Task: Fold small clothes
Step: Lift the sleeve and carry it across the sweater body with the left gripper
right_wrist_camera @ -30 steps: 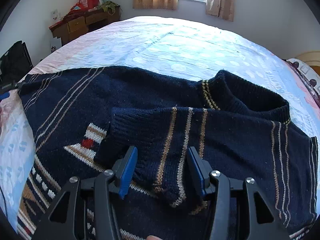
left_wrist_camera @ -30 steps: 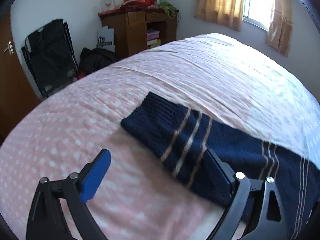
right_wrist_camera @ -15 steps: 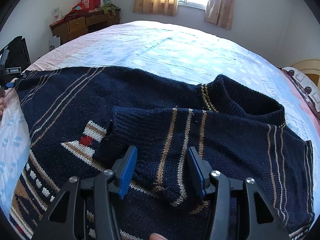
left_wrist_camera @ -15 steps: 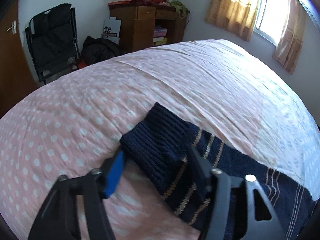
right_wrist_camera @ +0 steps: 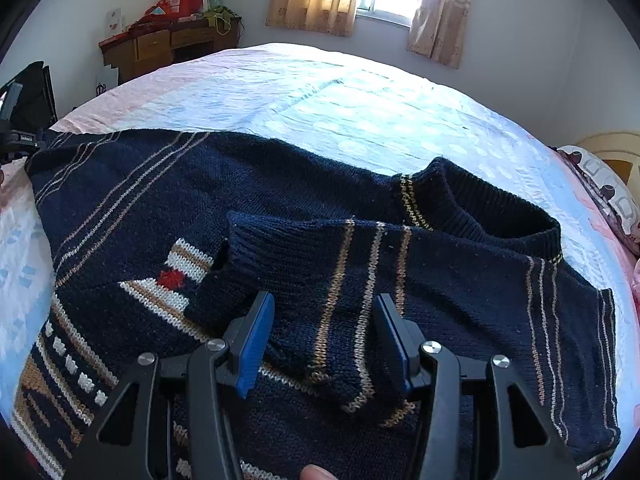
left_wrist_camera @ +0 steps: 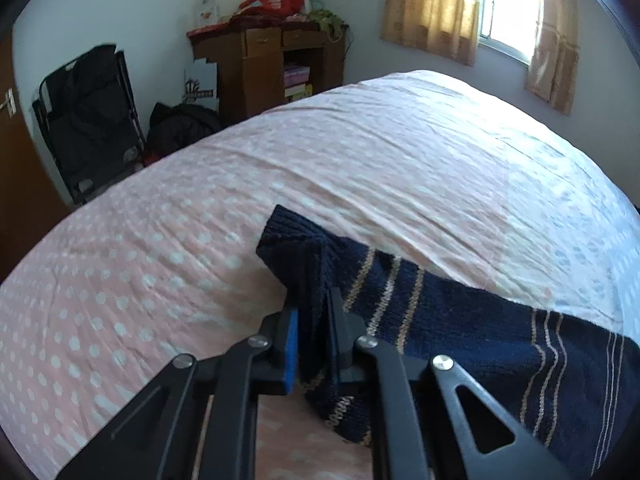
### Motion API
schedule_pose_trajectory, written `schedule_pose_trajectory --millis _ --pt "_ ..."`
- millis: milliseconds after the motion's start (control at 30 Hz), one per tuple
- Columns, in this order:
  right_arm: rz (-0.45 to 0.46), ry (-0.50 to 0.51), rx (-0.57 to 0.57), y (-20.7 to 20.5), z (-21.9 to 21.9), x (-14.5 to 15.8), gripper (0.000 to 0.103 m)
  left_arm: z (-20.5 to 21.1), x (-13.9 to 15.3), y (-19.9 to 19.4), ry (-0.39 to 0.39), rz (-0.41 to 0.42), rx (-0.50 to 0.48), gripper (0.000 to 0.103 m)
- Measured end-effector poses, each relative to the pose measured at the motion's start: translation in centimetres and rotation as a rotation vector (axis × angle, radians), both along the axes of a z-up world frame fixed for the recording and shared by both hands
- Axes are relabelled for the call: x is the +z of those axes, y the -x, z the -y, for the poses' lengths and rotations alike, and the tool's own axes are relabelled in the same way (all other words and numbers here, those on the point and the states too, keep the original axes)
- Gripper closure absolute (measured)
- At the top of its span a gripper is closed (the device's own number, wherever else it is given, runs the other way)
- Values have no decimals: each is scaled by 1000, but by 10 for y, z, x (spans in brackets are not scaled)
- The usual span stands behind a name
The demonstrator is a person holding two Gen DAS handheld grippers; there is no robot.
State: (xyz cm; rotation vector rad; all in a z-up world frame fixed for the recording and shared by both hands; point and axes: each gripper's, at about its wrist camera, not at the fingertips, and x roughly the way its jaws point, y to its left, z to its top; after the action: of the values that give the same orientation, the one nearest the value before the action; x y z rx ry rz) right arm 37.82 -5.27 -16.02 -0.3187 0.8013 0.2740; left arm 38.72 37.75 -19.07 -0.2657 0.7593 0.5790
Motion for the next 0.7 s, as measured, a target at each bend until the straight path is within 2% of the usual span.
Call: schedule_pose_trajectory --millis 133,200,433,700 --pt "-7 -19 -1 -2 2 1 50 14 10 1 -71 7 -28 91" --pt "-17 -36 -4 -4 5 2 50 19 14 2 -82 13 -44 91" --pt "-19 -79 -24 -1 19 17 50 40 41 8 -62 67 -98 91" --pt "-2 -128 -35 18 43 38 45 89 85 17 16 158 -215 91"
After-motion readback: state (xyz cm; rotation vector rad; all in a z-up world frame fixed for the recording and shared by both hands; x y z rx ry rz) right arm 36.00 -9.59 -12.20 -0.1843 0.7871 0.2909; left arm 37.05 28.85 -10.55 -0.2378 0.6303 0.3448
